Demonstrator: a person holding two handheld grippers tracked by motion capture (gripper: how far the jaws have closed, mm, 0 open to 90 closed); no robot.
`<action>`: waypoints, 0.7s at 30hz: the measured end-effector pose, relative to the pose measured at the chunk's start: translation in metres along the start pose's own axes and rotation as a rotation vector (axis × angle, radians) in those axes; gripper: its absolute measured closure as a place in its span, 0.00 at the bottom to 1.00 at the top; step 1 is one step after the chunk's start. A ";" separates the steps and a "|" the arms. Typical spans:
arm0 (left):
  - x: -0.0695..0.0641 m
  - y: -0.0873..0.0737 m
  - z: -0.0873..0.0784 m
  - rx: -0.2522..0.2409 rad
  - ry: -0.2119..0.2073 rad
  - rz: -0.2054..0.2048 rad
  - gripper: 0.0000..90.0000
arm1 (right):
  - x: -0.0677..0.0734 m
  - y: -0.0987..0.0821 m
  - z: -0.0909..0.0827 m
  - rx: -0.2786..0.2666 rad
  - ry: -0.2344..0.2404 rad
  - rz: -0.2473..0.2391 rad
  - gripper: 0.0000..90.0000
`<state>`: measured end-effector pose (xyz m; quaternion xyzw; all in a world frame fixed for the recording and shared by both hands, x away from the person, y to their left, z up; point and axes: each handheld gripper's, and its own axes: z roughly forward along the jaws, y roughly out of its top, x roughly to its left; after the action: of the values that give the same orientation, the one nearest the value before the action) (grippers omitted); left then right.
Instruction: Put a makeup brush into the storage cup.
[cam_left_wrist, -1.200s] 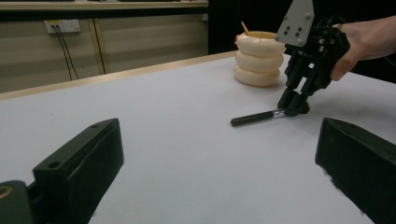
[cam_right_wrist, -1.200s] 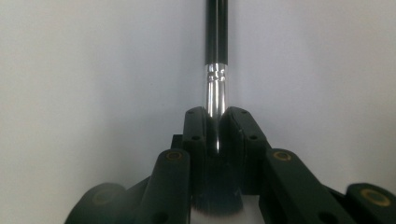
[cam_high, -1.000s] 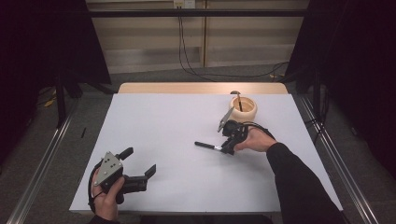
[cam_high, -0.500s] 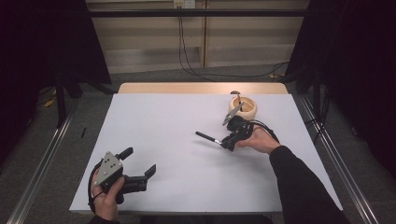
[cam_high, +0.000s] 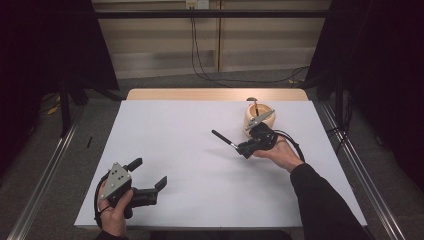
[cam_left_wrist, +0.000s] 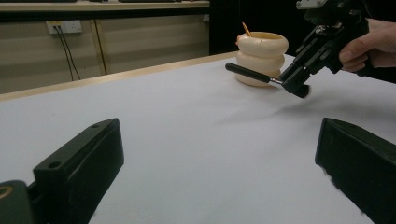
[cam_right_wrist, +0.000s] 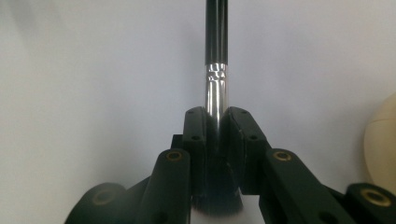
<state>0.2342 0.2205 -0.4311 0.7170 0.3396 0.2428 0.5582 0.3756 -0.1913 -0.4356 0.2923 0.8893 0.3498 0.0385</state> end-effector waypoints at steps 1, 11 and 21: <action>0.000 0.000 0.000 -0.003 0.000 -0.002 0.01 | 0.000 -0.001 -0.001 -0.023 -0.006 0.011 0.86; 0.000 0.000 0.000 -0.002 0.000 0.004 0.01 | 0.002 -0.003 -0.017 -0.249 -0.024 0.024 0.86; 0.000 0.000 0.000 -0.005 -0.006 -0.004 0.01 | 0.006 -0.010 -0.021 -0.402 -0.048 0.053 0.86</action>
<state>0.2345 0.2207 -0.4313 0.7157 0.3388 0.2404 0.5614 0.3597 -0.2064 -0.4249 0.3100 0.7923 0.5142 0.1081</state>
